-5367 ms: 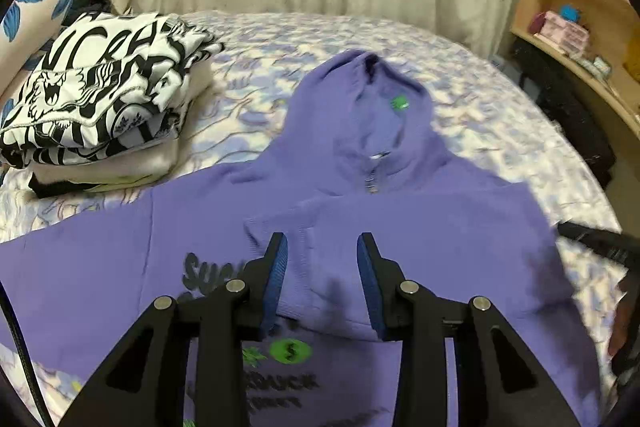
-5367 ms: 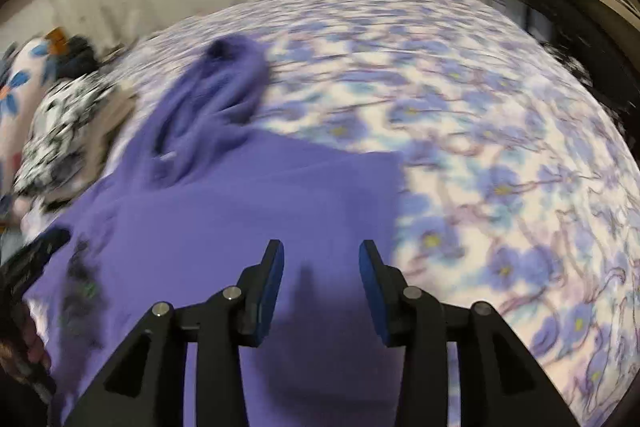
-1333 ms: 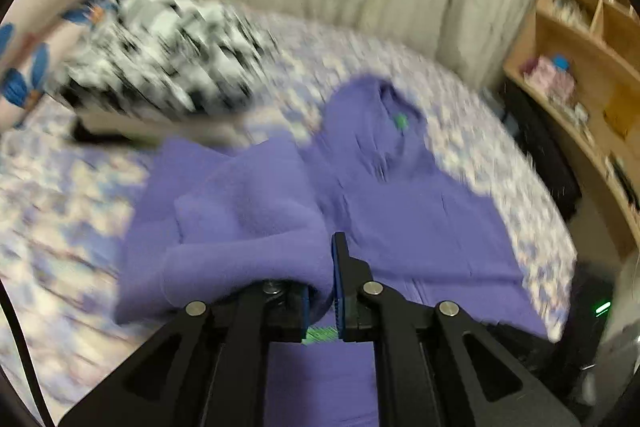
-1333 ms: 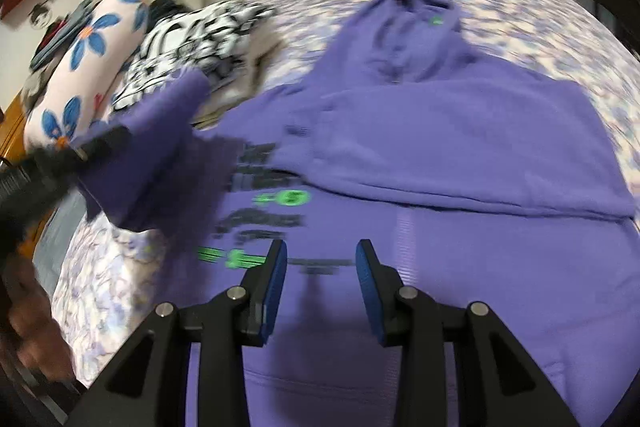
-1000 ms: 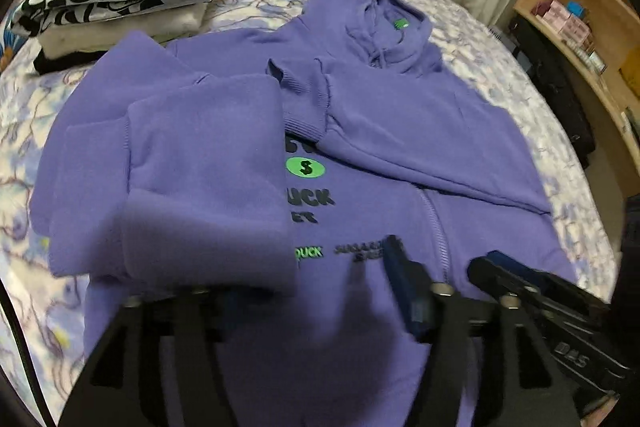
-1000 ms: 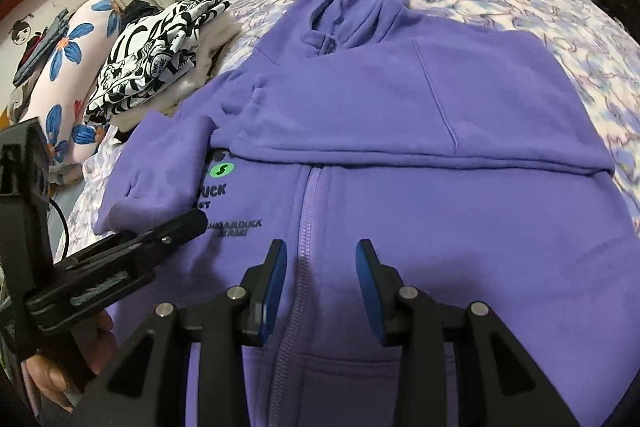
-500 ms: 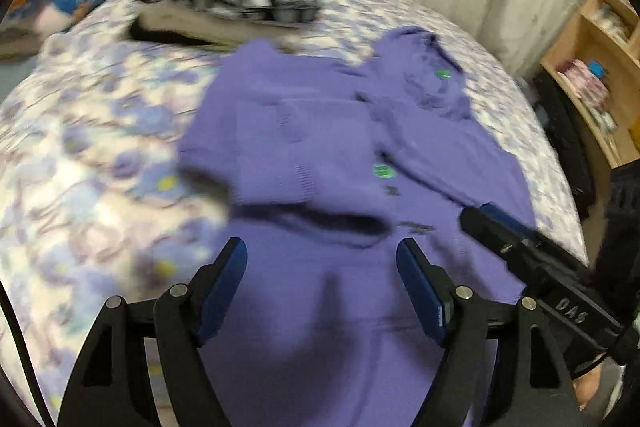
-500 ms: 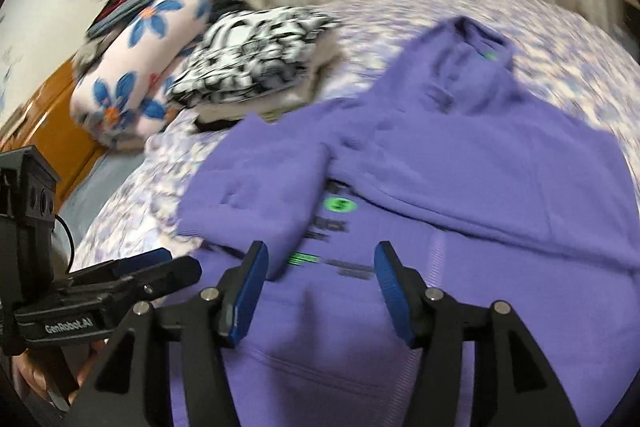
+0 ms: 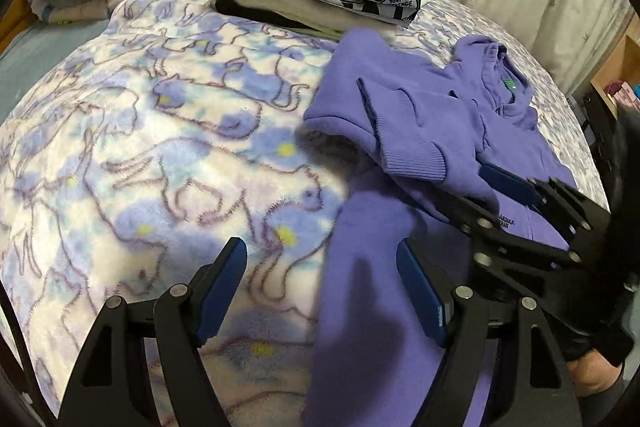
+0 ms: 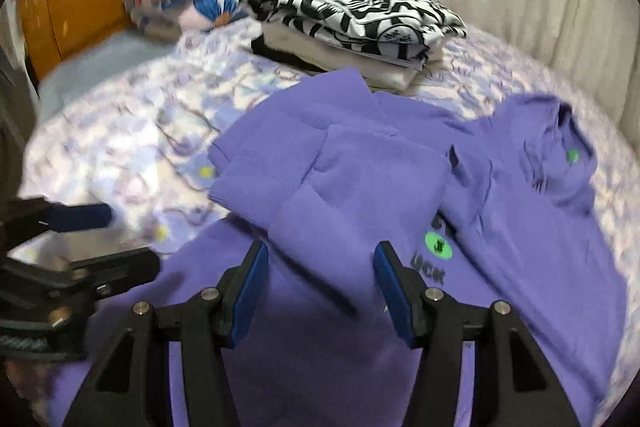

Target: Fold large clothes

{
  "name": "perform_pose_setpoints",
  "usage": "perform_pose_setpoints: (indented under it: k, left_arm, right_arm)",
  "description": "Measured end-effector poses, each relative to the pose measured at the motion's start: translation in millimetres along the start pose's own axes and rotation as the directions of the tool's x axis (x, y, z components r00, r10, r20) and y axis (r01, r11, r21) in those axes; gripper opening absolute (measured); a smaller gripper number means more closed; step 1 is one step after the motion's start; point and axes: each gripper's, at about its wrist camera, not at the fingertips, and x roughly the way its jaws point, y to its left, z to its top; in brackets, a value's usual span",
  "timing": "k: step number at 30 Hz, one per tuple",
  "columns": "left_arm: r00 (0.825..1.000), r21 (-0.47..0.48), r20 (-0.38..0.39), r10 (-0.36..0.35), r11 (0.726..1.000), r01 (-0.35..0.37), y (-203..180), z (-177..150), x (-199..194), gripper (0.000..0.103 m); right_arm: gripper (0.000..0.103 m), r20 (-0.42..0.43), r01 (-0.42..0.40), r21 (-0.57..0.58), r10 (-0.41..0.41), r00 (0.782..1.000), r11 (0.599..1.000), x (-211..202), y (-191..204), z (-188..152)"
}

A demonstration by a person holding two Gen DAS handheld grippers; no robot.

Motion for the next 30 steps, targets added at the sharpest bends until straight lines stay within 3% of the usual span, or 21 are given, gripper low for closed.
perform_pose_setpoints:
  k: [1,4,8,10,12,15,16,17,19,20,24,30]
  left_arm:
    - [1.000,0.001,-0.002,-0.005,1.000,0.005,0,1,1,0.076]
    - [1.000,0.009,0.003,-0.014,1.000,0.014,-4,2,0,0.076]
    - [0.999,0.021,0.020,-0.026,0.999,0.026,-9,4,-6,0.076]
    - [0.999,0.031,0.030,-0.027,0.999,0.026,-13,4,-8,0.076]
    - [0.999,0.040,0.034,-0.029,0.999,0.028,-16,4,-9,0.076]
    - [0.999,0.055,0.028,-0.042,0.998,0.040,-22,3,-9,0.076]
    - [0.999,0.062,0.025,-0.044,0.997,0.042,-24,2,-8,0.076]
    - [0.999,0.067,0.024,-0.044,0.997,0.042,-26,2,-7,0.076]
    - [0.999,0.080,0.017,-0.044,0.996,0.043,-31,1,-4,0.076]
    - [0.999,0.086,0.011,-0.045,0.995,0.044,-33,1,-3,0.076]
    - [0.999,0.120,-0.021,-0.040,0.992,0.043,-43,5,6,0.076]
    - [0.998,0.182,-0.055,-0.033,0.982,0.042,-60,38,29,0.076]
  right_arm:
    - [0.054,-0.005,0.001,0.001,-0.001,1.000,1.000,2,-1,3]
    - [0.013,0.013,-0.044,0.044,0.044,0.999,0.998,-3,-12,15]
    - [0.012,0.180,-0.051,0.183,0.017,0.983,0.982,-49,-56,34]
    - [0.012,0.272,-0.058,0.316,-0.032,0.962,0.947,-82,-95,32]
    - [0.012,0.316,-0.052,0.443,-0.101,0.943,0.895,-105,-131,17]
    - [0.014,0.292,-0.003,0.606,-0.218,0.931,0.796,-121,-178,-26]
    - [0.017,0.248,0.024,0.651,-0.242,0.938,0.759,-120,-193,-44]
    - [0.033,0.177,0.054,0.682,-0.236,0.955,0.729,-112,-205,-62]
    - [0.053,0.059,0.085,0.735,-0.189,0.980,0.672,-98,-224,-96]
    - [0.053,0.020,0.081,0.759,-0.147,0.989,0.645,-92,-232,-115]
    - [0.054,-0.033,0.071,0.787,-0.072,0.997,0.613,-92,-244,-160]
    - [0.055,0.030,0.007,0.797,-0.051,0.998,0.603,-100,-274,-159]
